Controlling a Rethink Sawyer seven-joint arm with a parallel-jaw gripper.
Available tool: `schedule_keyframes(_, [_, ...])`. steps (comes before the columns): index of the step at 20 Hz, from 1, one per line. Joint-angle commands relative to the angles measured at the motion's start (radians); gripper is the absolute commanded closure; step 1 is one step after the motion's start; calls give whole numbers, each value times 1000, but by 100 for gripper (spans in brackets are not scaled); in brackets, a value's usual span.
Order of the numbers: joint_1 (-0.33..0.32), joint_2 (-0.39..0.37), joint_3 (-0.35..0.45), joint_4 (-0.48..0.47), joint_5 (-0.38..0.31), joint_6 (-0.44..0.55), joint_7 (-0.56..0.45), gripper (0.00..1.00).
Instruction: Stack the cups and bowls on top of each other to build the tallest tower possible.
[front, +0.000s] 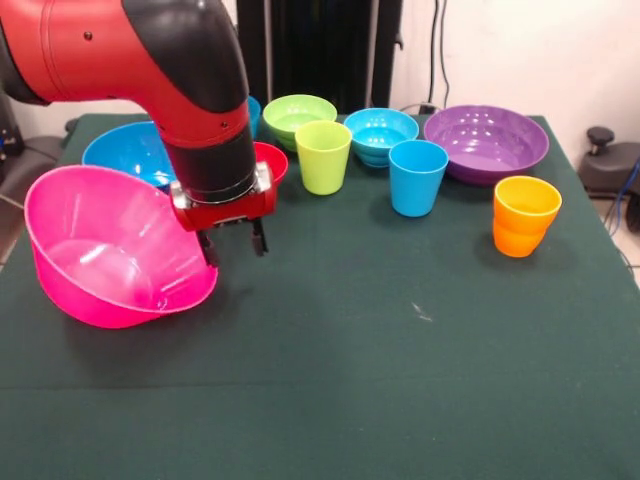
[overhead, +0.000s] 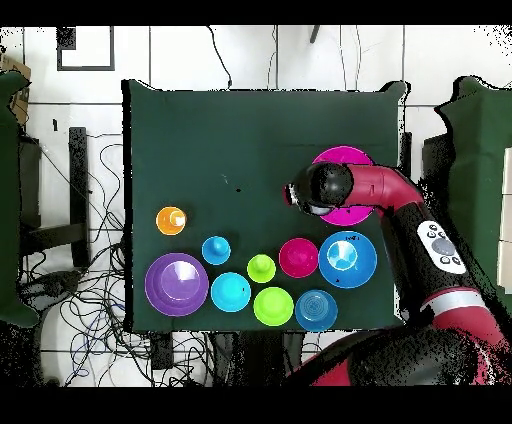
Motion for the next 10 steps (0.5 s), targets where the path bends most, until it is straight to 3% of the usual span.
schedule_keyframes(1, [-64, -45, 24, 158, -65, -429, 116, 0])
schedule_keyframes(10, [-15, -28, -57, 184, -42, -540, 144, 0])
